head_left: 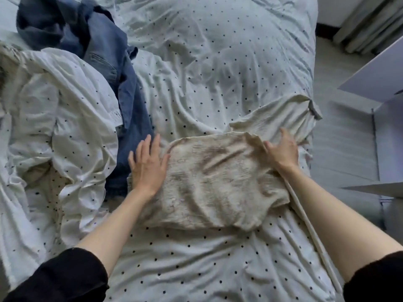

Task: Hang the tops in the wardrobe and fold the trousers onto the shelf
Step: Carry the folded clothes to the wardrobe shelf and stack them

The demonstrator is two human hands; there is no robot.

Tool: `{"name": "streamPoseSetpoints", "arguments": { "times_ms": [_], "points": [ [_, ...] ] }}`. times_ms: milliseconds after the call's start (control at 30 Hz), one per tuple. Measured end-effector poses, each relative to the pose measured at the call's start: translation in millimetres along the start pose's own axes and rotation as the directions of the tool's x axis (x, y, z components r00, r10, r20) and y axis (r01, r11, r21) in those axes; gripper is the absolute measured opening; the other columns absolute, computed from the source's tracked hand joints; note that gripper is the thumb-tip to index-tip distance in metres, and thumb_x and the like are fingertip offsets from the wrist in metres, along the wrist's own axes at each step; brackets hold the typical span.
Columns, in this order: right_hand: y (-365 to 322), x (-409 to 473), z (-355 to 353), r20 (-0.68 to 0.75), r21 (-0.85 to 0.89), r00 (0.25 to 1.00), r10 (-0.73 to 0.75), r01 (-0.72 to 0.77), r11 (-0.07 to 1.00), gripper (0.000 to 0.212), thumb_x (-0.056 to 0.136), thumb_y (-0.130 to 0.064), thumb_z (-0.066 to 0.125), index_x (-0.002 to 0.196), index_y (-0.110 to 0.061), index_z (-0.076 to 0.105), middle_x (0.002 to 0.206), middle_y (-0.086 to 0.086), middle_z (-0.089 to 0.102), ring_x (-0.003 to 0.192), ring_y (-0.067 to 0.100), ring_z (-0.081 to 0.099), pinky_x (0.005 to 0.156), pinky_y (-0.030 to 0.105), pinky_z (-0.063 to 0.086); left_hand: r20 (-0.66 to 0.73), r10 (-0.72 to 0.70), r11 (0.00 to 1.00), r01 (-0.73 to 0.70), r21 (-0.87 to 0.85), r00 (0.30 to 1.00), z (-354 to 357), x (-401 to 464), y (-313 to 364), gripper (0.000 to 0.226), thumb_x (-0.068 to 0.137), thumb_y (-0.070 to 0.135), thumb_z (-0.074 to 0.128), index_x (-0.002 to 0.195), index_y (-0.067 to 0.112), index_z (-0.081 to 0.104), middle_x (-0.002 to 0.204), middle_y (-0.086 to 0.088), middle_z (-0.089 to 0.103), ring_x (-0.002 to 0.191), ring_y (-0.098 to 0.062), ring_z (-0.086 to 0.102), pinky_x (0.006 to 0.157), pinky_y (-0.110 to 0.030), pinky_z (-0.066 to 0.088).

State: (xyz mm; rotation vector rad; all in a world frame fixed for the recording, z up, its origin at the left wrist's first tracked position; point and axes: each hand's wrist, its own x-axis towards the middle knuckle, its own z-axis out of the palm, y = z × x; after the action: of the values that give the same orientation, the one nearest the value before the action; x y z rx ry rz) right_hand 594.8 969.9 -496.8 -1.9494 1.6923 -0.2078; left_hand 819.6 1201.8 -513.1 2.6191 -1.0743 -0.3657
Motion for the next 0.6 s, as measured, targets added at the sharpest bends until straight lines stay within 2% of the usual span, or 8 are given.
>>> {"name": "streamPoseSetpoints", "arguments": {
  "times_ms": [100,200,267,367,433,500,533,600],
  "points": [
    [22.7,-36.7,24.7,0.113,-0.047,0.994,0.003,0.002,0.999,0.052,0.095,-0.027,0.052,0.141,-0.007,0.038,0.144,0.016,0.039,0.134,0.030,0.033,0.110,0.041,0.027,0.062,-0.080,0.996,0.082,-0.031,0.995,17.5,-32.6,-11.0,0.061,0.098,0.046,0.033,0.151,0.024,0.012,0.159,-0.004,0.006,0.146,-0.020,0.003,0.115,-0.049,0.000],
    [45.8,-89.4,39.3,0.213,-0.146,0.977,0.025,0.007,0.989,0.052,0.097,-0.031,0.048,0.142,-0.010,0.037,0.153,0.011,0.028,0.142,0.025,0.021,0.115,0.044,0.020,0.053,-0.244,0.956,0.250,-0.153,0.968,24.3,-61.3,-14.4,0.064,0.098,0.044,0.035,0.151,0.019,0.010,0.159,-0.004,0.003,0.146,-0.020,0.001,0.115,-0.047,0.001],
    [53.8,-120.0,46.0,0.257,-0.219,0.965,-0.054,0.113,0.969,0.052,0.096,-0.029,0.050,0.143,-0.012,0.037,0.155,0.010,0.024,0.144,0.025,0.018,0.114,0.049,0.019,0.075,-0.296,0.921,0.306,-0.239,0.952,27.7,-75.4,-18.2,0.065,0.098,0.041,0.034,0.151,0.015,0.006,0.159,-0.007,-0.001,0.146,-0.020,-0.002,0.117,-0.041,0.002],
    [49.4,-141.9,54.2,0.341,-0.268,0.911,-0.232,0.330,0.905,0.055,0.095,-0.031,0.051,0.146,-0.017,0.034,0.157,0.009,0.019,0.146,0.024,0.014,0.115,0.051,0.015,0.132,-0.283,0.907,0.310,-0.285,0.950,30.4,-83.0,-25.1,0.066,0.099,0.040,0.032,0.151,0.019,-0.002,0.158,-0.001,-0.014,0.145,-0.019,-0.007,0.116,-0.038,0.003],
    [36.1,-144.3,60.1,0.386,-0.234,0.854,-0.348,0.456,0.859,0.056,0.096,-0.033,0.049,0.147,-0.021,0.030,0.158,0.008,0.015,0.146,0.025,0.012,0.115,0.050,0.012,0.111,-0.359,0.843,0.373,-0.387,0.927,27.6,-80.9,-28.6,0.063,0.100,0.035,0.034,0.151,0.020,0.000,0.159,-0.003,-0.008,0.145,-0.018,-0.001,0.115,-0.036,0.008],
    [18.7,-142.1,68.1,0.436,-0.213,0.793,-0.425,0.550,0.807,0.059,0.096,-0.035,0.048,0.149,-0.022,0.025,0.158,0.008,0.011,0.147,0.026,0.009,0.115,0.051,0.010,0.070,-0.538,0.705,0.494,-0.508,0.840,23.9,-76.9,-33.2,0.058,0.101,0.032,0.035,0.150,0.015,0.011,0.156,-0.012,0.013,0.142,-0.022,0.016,0.111,-0.035,0.018],
    [9.3,-140.9,73.0,0.464,-0.220,0.764,-0.449,0.590,0.777,0.060,0.097,-0.037,0.046,0.150,-0.022,0.023,0.159,0.008,0.008,0.147,0.026,0.006,0.116,0.051,0.008,0.096,-0.616,0.628,0.562,-0.538,0.781,22.3,-76.1,-36.3,0.055,0.100,0.032,0.036,0.148,0.012,0.017,0.152,-0.015,0.023,0.137,-0.025,0.025,0.107,-0.035,0.024],
    [-7.5,-143.1,82.5,0.498,-0.245,0.716,-0.490,0.658,0.712,0.060,0.097,-0.040,0.043,0.150,-0.023,0.021,0.159,0.008,0.006,0.147,0.026,0.003,0.116,0.053,0.008,0.231,-0.673,0.525,0.673,-0.521,0.703,21.8,-78.7,-43.2,0.054,0.099,0.035,0.040,0.143,0.006,0.025,0.145,-0.016,0.036,0.129,-0.028,0.038,0.096,-0.031,0.031]
  ]
}}
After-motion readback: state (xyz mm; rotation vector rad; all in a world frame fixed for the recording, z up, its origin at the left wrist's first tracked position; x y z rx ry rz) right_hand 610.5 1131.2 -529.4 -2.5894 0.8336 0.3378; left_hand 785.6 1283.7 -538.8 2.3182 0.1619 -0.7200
